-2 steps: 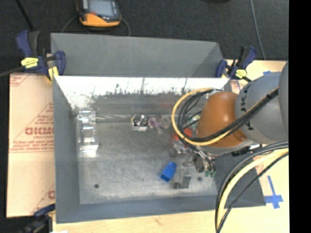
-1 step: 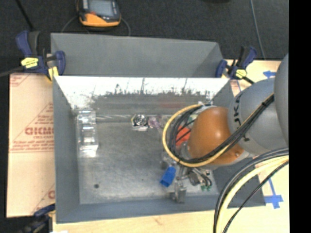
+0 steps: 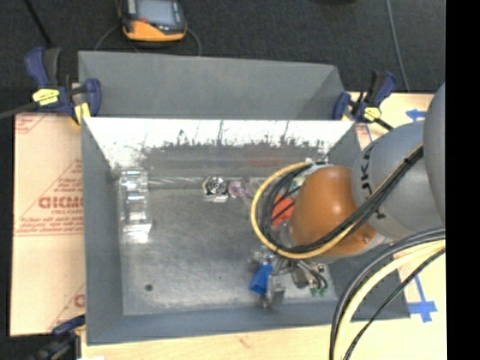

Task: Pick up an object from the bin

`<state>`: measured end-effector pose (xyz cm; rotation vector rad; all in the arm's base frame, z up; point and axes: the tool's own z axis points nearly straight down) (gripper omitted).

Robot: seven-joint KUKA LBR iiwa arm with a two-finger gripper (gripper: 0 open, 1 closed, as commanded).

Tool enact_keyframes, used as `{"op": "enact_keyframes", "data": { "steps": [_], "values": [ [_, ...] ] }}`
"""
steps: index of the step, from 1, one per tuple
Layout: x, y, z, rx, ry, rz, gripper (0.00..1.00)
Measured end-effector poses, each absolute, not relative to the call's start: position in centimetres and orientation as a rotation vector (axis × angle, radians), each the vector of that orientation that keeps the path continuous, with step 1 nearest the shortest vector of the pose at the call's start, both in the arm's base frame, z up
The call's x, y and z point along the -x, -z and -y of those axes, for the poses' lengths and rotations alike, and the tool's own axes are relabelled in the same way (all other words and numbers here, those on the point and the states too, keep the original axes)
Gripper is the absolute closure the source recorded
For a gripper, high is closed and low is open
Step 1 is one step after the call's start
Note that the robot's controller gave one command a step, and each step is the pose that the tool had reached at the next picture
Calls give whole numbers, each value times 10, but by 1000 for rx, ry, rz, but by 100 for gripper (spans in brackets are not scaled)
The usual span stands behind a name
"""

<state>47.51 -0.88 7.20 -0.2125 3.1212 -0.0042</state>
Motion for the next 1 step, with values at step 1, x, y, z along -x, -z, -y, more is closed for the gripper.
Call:
{"op": "enact_keyframes", "data": {
  "steps": [1],
  "values": [
    [-504, -197, 20, 187, 5, -3123, 100]
  ]
}}
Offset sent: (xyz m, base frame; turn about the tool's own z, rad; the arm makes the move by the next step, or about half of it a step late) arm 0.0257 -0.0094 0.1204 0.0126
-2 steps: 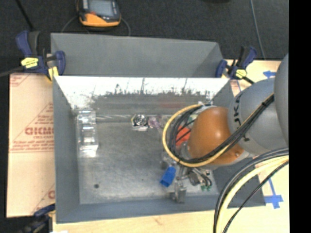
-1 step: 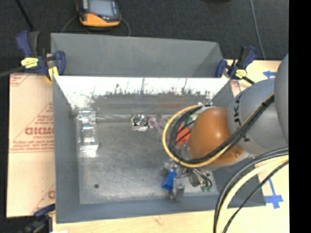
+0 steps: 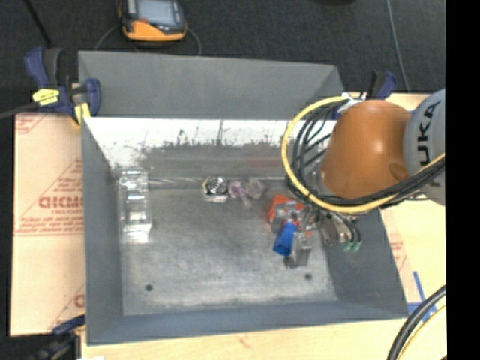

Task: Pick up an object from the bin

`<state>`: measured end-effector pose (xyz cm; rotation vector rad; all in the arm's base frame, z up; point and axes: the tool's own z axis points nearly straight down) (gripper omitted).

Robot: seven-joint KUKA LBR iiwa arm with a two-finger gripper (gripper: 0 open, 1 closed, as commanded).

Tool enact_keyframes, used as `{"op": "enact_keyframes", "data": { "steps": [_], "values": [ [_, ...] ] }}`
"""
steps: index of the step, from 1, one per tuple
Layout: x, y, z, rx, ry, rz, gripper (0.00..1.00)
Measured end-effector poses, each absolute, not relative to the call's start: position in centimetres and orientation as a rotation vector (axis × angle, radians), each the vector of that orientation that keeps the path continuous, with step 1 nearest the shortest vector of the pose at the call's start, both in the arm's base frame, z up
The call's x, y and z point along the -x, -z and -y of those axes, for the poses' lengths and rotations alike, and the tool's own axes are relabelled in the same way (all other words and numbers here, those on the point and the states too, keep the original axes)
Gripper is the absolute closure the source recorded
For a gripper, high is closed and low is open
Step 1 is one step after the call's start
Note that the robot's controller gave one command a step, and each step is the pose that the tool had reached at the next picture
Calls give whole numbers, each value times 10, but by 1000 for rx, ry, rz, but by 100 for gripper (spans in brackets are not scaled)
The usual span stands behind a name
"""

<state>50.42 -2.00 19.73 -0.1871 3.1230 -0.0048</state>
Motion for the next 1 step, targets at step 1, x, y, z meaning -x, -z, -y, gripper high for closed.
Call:
{"op": "enact_keyframes", "data": {
  "steps": [1],
  "values": [
    [-528, -269, -4, 689, 4, -3055, 100]
  ]
}}
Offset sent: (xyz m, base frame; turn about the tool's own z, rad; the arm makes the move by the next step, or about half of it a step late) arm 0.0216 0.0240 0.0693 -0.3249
